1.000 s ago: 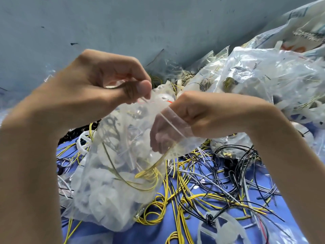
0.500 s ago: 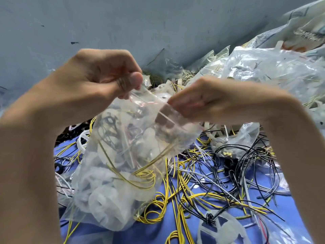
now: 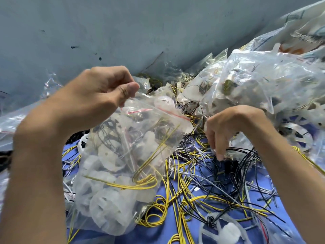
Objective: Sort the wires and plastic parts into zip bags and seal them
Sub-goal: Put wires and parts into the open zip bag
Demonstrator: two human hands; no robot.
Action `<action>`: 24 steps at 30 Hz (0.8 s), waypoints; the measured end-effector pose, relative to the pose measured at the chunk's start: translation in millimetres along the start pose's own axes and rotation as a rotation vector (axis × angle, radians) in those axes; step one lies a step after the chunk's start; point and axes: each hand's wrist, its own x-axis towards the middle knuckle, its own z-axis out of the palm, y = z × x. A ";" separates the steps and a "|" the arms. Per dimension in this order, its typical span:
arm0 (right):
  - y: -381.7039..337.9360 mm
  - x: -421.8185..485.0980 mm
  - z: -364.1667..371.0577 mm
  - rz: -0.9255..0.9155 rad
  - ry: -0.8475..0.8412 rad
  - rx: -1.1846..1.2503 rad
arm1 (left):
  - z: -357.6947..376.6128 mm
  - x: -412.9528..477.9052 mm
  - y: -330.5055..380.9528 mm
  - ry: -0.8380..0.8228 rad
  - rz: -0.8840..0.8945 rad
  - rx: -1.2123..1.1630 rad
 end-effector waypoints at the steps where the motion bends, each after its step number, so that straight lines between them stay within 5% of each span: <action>1: -0.7 3.3 1.1 0.000 -0.009 -0.009 | 0.0 -0.2 0.4 -0.003 -0.005 0.001; 5: -1.5 0.1 -2.5 -0.078 0.052 -0.022 | -1.3 -1.4 -0.1 -0.020 -0.019 0.028; 11: 8.0 -38.9 -21.2 -0.364 0.645 0.194 | -2.9 -3.7 -1.5 -0.183 -0.090 0.063; 17: 2.1 -57.5 -27.1 -0.631 1.040 0.575 | 2.2 -3.9 11.9 -0.193 -0.055 0.180; 24: -5.3 -60.6 -27.7 -0.754 1.153 0.725 | 17.8 1.5 42.0 0.018 0.029 0.049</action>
